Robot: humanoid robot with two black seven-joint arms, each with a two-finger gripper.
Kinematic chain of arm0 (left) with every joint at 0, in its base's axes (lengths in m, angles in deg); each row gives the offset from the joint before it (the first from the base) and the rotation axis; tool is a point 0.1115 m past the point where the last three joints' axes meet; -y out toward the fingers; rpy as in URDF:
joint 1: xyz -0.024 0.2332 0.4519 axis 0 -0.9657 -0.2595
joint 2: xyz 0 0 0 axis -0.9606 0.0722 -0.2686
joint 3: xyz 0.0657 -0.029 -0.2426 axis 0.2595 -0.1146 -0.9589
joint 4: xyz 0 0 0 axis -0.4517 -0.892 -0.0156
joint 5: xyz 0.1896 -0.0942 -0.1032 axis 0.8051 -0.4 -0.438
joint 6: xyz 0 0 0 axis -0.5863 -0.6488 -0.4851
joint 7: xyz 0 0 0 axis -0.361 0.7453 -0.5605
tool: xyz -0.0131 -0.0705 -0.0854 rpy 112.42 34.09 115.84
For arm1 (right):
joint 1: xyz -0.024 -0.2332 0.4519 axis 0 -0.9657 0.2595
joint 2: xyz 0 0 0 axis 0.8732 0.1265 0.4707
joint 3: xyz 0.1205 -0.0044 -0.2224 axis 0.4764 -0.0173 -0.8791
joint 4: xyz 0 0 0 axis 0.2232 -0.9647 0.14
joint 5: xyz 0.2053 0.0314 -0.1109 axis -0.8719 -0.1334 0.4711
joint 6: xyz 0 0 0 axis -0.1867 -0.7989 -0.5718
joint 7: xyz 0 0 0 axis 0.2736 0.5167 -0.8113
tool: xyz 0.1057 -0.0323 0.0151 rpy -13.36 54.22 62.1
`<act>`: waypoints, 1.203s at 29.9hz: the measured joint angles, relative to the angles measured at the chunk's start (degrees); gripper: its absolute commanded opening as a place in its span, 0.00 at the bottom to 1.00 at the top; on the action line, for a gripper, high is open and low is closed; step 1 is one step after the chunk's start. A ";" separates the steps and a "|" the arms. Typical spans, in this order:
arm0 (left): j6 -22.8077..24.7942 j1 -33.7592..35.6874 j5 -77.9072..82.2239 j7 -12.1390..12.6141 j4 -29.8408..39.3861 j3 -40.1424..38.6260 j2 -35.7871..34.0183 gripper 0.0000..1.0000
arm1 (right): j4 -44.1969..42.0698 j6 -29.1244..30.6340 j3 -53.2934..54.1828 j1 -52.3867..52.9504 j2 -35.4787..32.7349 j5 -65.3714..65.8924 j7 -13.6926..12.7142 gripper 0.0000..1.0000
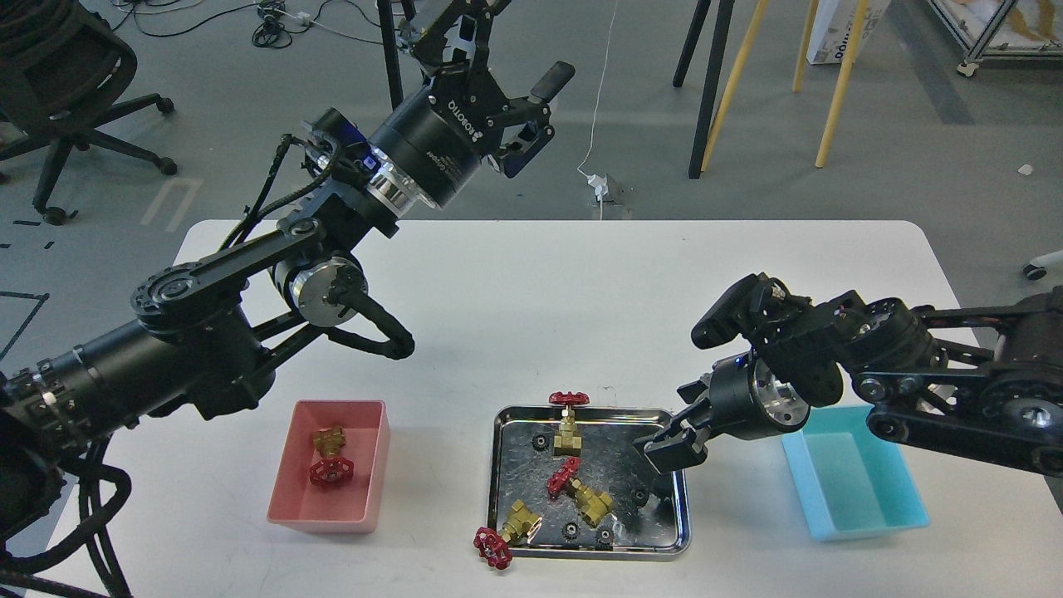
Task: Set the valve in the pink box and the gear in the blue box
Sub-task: 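Lower the right gripper onto the tray over a small dark gear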
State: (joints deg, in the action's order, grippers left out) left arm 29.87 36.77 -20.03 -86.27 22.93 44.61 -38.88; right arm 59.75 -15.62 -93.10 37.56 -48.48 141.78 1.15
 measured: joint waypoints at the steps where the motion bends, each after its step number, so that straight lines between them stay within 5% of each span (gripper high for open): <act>1: -0.02 0.00 0.03 0.00 -0.28 0.00 0.40 0.93 | 0.69 0.01 -0.69 -0.38 -0.06 1.21 -0.04 0.71; 36: 0.06 -1.55 0.23 -0.01 -0.71 0.14 1.28 0.95 | -8.64 0.02 -3.23 -4.85 11.50 14.97 -0.11 0.59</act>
State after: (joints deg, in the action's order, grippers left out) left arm 29.92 35.22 -19.80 -86.28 22.22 44.74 -37.59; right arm 51.11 -15.60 -96.33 32.71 -36.98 156.76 1.04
